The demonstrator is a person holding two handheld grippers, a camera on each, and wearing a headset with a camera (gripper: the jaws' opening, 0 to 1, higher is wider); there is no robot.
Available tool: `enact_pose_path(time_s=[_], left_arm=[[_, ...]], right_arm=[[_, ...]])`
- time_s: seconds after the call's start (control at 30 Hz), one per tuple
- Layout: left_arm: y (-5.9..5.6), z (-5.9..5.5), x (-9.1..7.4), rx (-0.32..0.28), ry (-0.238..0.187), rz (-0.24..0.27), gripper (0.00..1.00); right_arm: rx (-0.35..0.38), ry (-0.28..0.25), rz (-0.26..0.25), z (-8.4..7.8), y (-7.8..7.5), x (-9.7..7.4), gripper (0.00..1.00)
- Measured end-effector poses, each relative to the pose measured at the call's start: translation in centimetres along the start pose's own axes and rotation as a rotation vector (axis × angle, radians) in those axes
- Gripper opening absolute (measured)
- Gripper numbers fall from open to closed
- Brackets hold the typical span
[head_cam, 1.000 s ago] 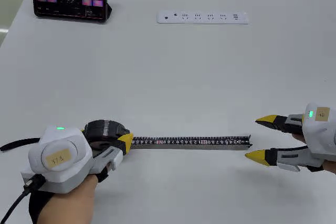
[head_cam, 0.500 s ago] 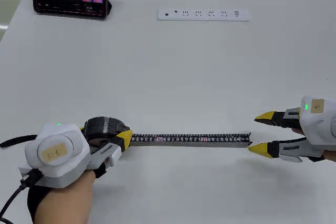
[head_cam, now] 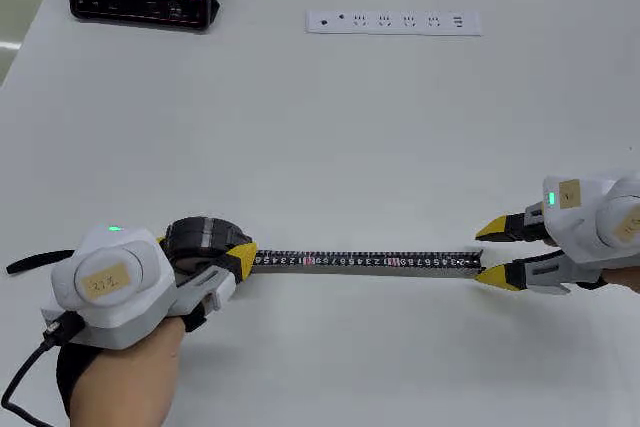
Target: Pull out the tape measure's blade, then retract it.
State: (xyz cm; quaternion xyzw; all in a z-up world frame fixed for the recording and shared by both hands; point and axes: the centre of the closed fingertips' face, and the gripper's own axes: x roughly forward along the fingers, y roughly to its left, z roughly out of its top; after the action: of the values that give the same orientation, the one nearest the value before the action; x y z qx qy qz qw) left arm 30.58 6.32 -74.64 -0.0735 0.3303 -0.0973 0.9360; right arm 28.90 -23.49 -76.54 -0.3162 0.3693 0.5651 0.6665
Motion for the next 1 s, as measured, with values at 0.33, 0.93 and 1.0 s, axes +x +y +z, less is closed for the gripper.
enact_pose_path(time_s=[0.33, 0.93, 1.0], left_arm=[[0.11, -0.06, 0.1, -0.004, 0.003, -0.002, 0.59], [0.05, -0.06, 0.04, -0.019, 0.001, 0.003, 0.59], [0.05, -0.04, 0.04, -0.024, 0.0, 0.003, 0.59]], right_arm=[[-0.029, 0.036, 0.04, -0.37, 0.41, 0.82, 0.2], [-0.05, 0.046, 0.029, -0.67, 0.09, 1.1, 0.12], [-0.049, 0.047, 0.028, -0.62, 0.13, 1.07, 0.12]])
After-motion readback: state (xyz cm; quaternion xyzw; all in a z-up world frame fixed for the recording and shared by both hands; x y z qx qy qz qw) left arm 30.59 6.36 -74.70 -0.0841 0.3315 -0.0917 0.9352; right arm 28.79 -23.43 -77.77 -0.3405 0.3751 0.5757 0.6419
